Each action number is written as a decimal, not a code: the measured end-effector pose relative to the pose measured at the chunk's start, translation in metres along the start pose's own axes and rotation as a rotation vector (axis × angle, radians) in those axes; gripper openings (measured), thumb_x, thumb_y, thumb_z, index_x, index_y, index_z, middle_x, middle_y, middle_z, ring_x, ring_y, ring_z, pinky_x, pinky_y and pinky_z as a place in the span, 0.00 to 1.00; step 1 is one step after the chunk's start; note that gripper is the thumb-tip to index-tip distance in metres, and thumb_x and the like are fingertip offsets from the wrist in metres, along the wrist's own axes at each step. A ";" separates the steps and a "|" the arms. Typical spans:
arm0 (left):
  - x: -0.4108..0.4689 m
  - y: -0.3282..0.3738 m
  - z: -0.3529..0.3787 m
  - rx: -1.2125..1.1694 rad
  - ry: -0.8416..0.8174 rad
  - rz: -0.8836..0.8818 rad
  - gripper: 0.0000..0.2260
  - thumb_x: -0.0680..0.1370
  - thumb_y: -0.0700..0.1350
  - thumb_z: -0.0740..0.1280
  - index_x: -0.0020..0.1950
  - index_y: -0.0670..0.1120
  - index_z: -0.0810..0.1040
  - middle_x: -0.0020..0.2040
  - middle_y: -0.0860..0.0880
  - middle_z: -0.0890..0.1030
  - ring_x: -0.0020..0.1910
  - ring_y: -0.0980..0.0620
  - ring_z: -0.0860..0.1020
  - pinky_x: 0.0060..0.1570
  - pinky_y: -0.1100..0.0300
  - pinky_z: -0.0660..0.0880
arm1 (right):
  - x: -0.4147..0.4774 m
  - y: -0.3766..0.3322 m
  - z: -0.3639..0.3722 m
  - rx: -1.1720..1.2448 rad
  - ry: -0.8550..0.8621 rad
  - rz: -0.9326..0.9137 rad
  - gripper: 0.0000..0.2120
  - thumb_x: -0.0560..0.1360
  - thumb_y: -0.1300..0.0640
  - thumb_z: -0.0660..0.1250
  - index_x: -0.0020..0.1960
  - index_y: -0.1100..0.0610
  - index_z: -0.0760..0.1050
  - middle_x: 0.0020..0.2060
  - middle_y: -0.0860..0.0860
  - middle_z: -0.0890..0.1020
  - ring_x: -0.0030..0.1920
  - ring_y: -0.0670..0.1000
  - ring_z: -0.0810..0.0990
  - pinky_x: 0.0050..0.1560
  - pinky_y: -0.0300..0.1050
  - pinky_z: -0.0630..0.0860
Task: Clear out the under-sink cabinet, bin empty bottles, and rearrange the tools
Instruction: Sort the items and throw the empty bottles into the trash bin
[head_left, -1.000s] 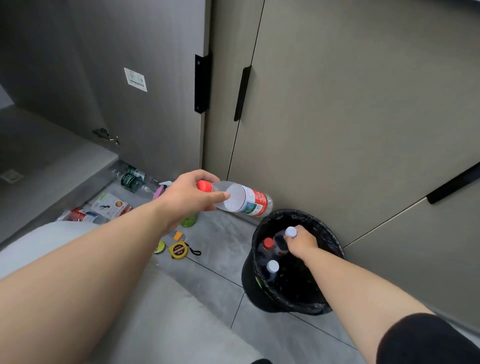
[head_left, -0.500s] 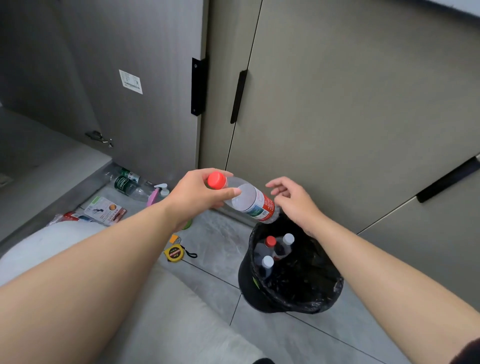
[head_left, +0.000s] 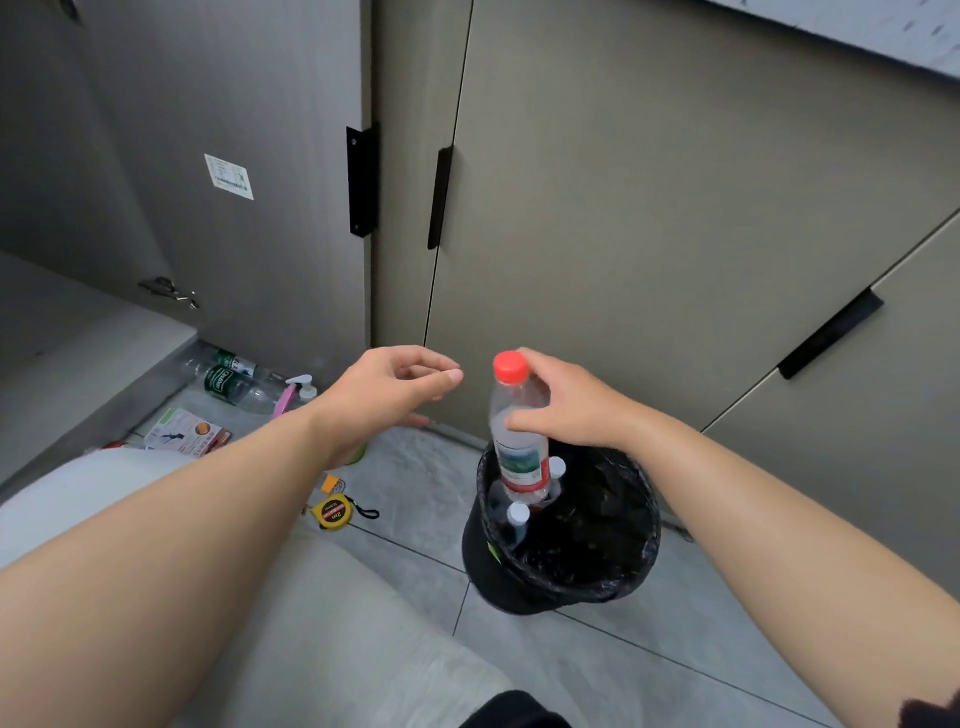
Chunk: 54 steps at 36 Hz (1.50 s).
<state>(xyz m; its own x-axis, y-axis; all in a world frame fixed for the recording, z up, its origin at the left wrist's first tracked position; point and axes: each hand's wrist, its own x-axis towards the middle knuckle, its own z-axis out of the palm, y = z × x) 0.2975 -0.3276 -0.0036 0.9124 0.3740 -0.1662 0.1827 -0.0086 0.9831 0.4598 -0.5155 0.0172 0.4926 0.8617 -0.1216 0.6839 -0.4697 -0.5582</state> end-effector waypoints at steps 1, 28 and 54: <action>0.001 -0.002 0.000 0.048 0.012 -0.007 0.07 0.78 0.51 0.73 0.54 0.52 0.85 0.53 0.45 0.85 0.56 0.53 0.83 0.50 0.56 0.84 | -0.005 0.007 -0.002 -0.004 -0.021 0.049 0.17 0.70 0.51 0.73 0.55 0.48 0.73 0.50 0.48 0.81 0.52 0.52 0.79 0.57 0.49 0.75; 0.001 -0.019 -0.004 0.396 0.004 -0.092 0.06 0.82 0.44 0.66 0.51 0.49 0.83 0.40 0.47 0.74 0.39 0.51 0.72 0.40 0.57 0.75 | -0.063 0.113 0.144 0.019 -0.178 0.491 0.12 0.69 0.48 0.72 0.52 0.48 0.78 0.48 0.46 0.82 0.49 0.50 0.80 0.50 0.44 0.75; -0.004 0.008 -0.116 0.948 -0.087 -0.302 0.11 0.80 0.55 0.68 0.58 0.51 0.81 0.52 0.50 0.84 0.54 0.48 0.81 0.57 0.55 0.77 | 0.061 -0.044 0.088 0.037 -0.083 -0.063 0.14 0.71 0.65 0.61 0.45 0.49 0.80 0.40 0.42 0.81 0.40 0.42 0.79 0.43 0.36 0.73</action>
<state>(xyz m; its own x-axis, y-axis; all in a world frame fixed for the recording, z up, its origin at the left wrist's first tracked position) 0.2534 -0.2215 0.0141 0.7960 0.4136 -0.4419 0.5938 -0.6750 0.4378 0.4123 -0.4259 -0.0377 0.4014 0.9032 -0.1520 0.6910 -0.4076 -0.5970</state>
